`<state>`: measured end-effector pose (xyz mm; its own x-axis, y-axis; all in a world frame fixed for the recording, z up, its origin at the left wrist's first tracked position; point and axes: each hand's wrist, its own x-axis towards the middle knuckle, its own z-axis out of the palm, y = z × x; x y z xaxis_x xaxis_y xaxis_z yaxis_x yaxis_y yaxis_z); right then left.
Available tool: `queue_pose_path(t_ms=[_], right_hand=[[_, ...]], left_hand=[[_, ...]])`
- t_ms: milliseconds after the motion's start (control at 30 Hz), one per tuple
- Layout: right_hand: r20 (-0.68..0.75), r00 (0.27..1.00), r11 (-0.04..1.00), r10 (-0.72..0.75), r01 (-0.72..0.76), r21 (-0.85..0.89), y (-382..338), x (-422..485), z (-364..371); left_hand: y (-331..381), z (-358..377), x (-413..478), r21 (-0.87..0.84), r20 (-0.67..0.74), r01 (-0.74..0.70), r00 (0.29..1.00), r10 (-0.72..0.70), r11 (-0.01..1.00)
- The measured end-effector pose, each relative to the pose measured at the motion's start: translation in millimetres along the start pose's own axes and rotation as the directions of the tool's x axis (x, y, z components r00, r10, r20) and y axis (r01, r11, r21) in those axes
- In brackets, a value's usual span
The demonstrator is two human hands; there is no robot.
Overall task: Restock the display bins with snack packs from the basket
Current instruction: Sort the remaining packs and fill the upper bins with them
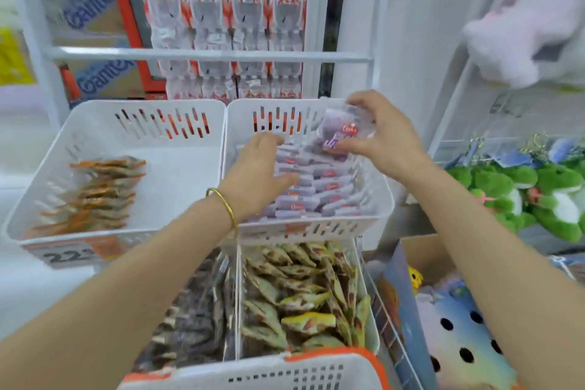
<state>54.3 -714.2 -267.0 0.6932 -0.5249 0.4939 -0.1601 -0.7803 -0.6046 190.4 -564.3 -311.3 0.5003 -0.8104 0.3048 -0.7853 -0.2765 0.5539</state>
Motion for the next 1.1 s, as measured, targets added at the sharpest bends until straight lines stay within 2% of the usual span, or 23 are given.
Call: queue_pose_path(t_ms=[67,167,233,333,433,500,633,733,800,867,933,1000,1100], right_hand=[[-0.014,0.998,0.997,-0.054,0.053,-0.058,12.6,35.4,14.4],[0.052,0.994,0.989,-0.093,0.098,-0.106,28.2,77.0,43.1],[0.133,0.989,0.992,-0.069,0.082,-0.095,37.3,96.3,57.5],[0.257,0.966,0.981,-0.026,0.075,-0.181,53.8,113.5,71.9],[0.324,0.946,0.979,0.011,0.055,-0.195,58.9,116.0,75.6],[0.297,0.954,0.990,0.038,0.006,-0.144,57.2,114.1,73.9],[0.213,0.967,0.963,0.139,-0.183,0.199,58.4,108.2,62.5],[0.047,0.987,0.935,0.157,-0.163,0.315,62.7,104.6,49.7],[-0.114,0.990,0.968,0.086,-0.056,0.243,63.4,101.1,44.0],[-0.219,0.975,0.999,-0.021,0.027,0.024,63.4,98.5,44.0],[-0.211,0.976,0.980,-0.056,0.014,-0.196,66.0,95.5,50.3],[-0.180,0.983,0.939,-0.042,-0.022,-0.343,72.3,89.7,61.2],[-0.086,0.994,0.951,0.060,-0.083,-0.299,82.1,84.0,76.6]], left_hand=[[-17.2,0.8,25.2,0.153,0.044,0.013,0.999,-0.020,0.988],[-35.8,6.4,54.2,0.278,0.073,0.045,0.995,-0.068,0.960],[-43.5,11.2,66.6,0.314,0.071,0.050,0.995,-0.076,0.948],[-49.9,17.8,71.9,0.328,0.100,0.067,0.989,-0.105,0.942],[-53.3,23.4,71.9,0.320,0.102,0.058,0.990,-0.096,0.946],[-55.7,25.9,72.7,0.305,0.093,0.063,0.991,-0.096,0.950],[-56.4,24.6,74.6,0.280,0.090,0.063,0.992,-0.092,0.958],[-53.9,24.1,75.3,0.292,0.088,0.051,0.993,-0.080,0.955],[-51.6,26.1,77.0,0.305,0.083,0.020,0.995,-0.048,0.952],[-48.2,29.1,81.6,0.329,0.094,-0.038,0.996,0.007,0.944],[-44.3,32.4,88.7,0.391,0.114,-0.100,0.992,0.060,0.915],[-39.8,34.8,97.7,0.472,0.153,-0.136,0.986,0.071,0.871],[-37.8,37.3,107.9,0.535,0.219,-0.121,0.976,0.001,0.836]])
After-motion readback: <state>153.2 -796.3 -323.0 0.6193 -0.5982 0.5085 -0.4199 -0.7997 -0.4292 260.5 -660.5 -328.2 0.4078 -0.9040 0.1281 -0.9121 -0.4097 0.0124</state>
